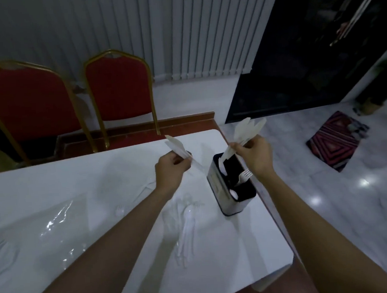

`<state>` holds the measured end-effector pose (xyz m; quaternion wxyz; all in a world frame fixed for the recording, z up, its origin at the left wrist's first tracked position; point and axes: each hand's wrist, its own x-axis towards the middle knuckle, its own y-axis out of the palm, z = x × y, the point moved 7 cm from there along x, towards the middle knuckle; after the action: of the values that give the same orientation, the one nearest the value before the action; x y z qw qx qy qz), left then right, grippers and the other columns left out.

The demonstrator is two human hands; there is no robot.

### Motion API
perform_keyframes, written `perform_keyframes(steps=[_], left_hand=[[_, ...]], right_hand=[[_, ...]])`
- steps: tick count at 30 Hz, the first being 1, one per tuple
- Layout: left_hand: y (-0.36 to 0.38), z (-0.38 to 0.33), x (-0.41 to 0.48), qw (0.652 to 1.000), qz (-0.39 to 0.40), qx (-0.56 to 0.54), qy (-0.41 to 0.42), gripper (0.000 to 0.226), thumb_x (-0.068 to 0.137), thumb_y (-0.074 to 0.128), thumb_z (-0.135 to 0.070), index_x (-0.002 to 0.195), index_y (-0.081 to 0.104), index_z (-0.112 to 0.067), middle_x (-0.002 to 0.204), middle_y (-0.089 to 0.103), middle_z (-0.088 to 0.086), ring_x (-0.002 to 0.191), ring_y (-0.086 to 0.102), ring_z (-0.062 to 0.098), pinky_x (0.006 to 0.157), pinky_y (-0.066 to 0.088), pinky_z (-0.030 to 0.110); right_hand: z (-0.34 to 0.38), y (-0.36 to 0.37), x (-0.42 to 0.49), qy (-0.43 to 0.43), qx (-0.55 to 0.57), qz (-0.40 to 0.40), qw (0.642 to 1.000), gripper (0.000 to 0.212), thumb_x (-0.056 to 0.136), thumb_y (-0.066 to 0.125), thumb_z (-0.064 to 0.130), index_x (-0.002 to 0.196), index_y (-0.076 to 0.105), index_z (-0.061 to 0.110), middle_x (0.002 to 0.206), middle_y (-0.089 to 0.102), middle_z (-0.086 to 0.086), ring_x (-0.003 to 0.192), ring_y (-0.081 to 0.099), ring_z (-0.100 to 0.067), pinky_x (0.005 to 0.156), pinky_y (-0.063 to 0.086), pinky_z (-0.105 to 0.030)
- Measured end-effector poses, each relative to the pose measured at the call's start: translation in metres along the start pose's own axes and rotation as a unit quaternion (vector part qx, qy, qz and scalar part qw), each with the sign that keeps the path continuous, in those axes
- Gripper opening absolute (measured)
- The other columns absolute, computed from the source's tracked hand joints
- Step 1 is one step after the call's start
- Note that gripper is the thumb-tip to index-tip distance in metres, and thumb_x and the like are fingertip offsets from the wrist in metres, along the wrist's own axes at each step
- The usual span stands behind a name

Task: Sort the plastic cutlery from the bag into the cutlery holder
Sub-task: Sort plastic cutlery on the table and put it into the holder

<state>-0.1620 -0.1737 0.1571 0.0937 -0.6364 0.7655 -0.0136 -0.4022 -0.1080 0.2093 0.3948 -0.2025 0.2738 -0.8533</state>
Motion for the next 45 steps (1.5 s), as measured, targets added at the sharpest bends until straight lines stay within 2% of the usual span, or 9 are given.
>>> perform_keyframes(steps=[3,8,13,17,21,31,37,41,45], left_hand=[[0.047,-0.007,0.011,0.999,0.016,0.034,0.006,0.014,0.082,0.070,-0.016,0.096,0.074,-0.013,0.088,0.075,0.005,0.084,0.070,0.019,0.085,0.057,0.036],[0.110,-0.006,0.024,0.983,0.040,0.174,0.047,0.018,0.086,0.066,-0.022,0.090,0.070,-0.005,0.085,0.073,0.010,0.082,0.067,0.023,0.075,0.054,0.035],[0.140,0.009,0.024,0.962,0.063,0.258,0.067,0.019,0.090,0.056,-0.013,0.072,0.053,-0.009,0.073,0.066,0.007,0.072,0.063,0.028,0.058,0.040,0.030],[0.147,0.014,0.024,0.945,0.071,0.309,0.085,0.025,0.091,0.051,-0.008,0.068,0.045,-0.016,0.064,0.049,-0.005,0.065,0.053,0.022,0.055,0.030,0.024],[0.157,0.014,0.024,0.935,0.104,0.319,0.112,0.016,0.091,0.051,-0.006,0.077,0.054,-0.014,0.072,0.056,-0.003,0.066,0.053,0.017,0.058,0.036,0.021],[0.152,0.025,0.029,0.931,0.107,0.335,0.094,0.016,0.095,0.049,-0.014,0.080,0.046,-0.008,0.083,0.047,0.007,0.081,0.054,0.028,0.065,0.035,0.029],[0.147,0.031,0.027,0.942,0.084,0.308,0.099,0.019,0.084,0.063,-0.015,0.101,0.057,-0.007,0.098,0.060,0.008,0.089,0.057,0.022,0.071,0.045,0.028],[0.138,0.034,0.029,0.956,0.061,0.278,0.068,0.036,0.078,0.072,-0.026,0.102,0.050,-0.011,0.094,0.056,0.004,0.082,0.056,0.021,0.067,0.049,0.036],[0.136,0.033,0.034,0.963,0.034,0.264,0.037,0.036,0.082,0.069,-0.030,0.109,0.058,-0.011,0.100,0.054,0.005,0.087,0.054,0.018,0.072,0.044,0.027]], right_hand=[[-0.032,-0.006,0.027,0.011,-0.027,0.031,0.999,0.025,0.080,0.075,0.026,0.086,0.069,0.003,0.076,0.072,-0.008,0.072,0.068,-0.023,0.069,0.058,-0.040],[-0.061,0.009,0.045,-0.010,-0.054,0.129,0.990,0.018,0.079,0.077,0.021,0.084,0.070,0.005,0.075,0.067,-0.001,0.071,0.063,-0.014,0.051,0.038,-0.008],[-0.087,0.033,0.055,-0.017,-0.075,0.205,0.976,0.018,0.075,0.081,0.023,0.077,0.068,0.010,0.069,0.065,0.001,0.067,0.061,-0.012,0.059,0.048,-0.022],[-0.094,0.045,0.056,-0.023,-0.084,0.236,0.968,0.029,0.076,0.080,0.024,0.061,0.057,0.015,0.059,0.060,0.002,0.060,0.057,-0.013,0.051,0.041,-0.021],[-0.101,0.053,0.056,-0.024,-0.081,0.263,0.961,0.022,0.074,0.081,0.023,0.078,0.069,0.004,0.072,0.071,-0.009,0.071,0.067,-0.023,0.066,0.057,-0.040],[-0.098,0.049,0.055,-0.029,-0.072,0.270,0.960,0.021,0.073,0.081,0.022,0.071,0.060,0.018,0.059,0.058,0.006,0.057,0.055,-0.007,0.046,0.033,-0.010],[-0.092,0.051,0.055,-0.064,-0.111,0.277,0.952,0.029,0.070,0.081,0.018,0.082,0.061,0.001,0.075,0.064,-0.010,0.067,0.056,-0.020,0.057,0.044,-0.029],[-0.092,0.049,0.052,-0.076,-0.092,0.283,0.952,0.039,0.067,0.084,0.020,0.097,0.061,0.008,0.087,0.065,-0.001,0.076,0.060,-0.015,0.059,0.044,-0.017],[-0.092,0.046,0.049,-0.055,-0.063,0.281,0.956,0.048,0.070,0.078,0.019,0.113,0.055,0.015,0.100,0.062,0.000,0.088,0.060,-0.015,0.067,0.048,-0.018]])
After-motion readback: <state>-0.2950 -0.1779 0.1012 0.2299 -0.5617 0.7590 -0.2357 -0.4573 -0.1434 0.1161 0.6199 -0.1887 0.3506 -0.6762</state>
